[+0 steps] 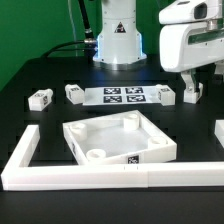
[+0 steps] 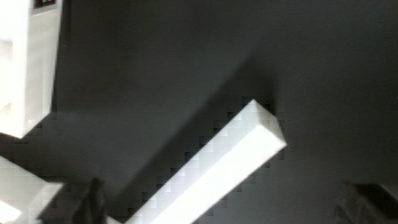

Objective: Assemble square table

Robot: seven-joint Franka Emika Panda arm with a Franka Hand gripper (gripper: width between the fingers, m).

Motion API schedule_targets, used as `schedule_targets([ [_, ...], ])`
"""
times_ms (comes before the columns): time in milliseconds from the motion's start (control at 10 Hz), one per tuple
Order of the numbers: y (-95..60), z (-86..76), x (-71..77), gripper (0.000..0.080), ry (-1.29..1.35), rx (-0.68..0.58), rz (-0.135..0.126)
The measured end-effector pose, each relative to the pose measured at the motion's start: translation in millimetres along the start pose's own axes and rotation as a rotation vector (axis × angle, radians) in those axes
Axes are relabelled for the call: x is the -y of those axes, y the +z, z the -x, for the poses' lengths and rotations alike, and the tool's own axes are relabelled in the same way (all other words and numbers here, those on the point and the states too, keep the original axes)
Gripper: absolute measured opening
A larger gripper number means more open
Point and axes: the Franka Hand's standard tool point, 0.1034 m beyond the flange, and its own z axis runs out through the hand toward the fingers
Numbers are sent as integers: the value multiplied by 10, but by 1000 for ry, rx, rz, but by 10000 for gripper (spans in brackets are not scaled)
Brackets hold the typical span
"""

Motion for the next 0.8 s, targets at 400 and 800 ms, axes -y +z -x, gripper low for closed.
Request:
schedule_targets([
  [400, 5, 3, 2, 650, 0, 1, -1],
  [800, -118, 352, -89, 649, -238, 39, -1],
])
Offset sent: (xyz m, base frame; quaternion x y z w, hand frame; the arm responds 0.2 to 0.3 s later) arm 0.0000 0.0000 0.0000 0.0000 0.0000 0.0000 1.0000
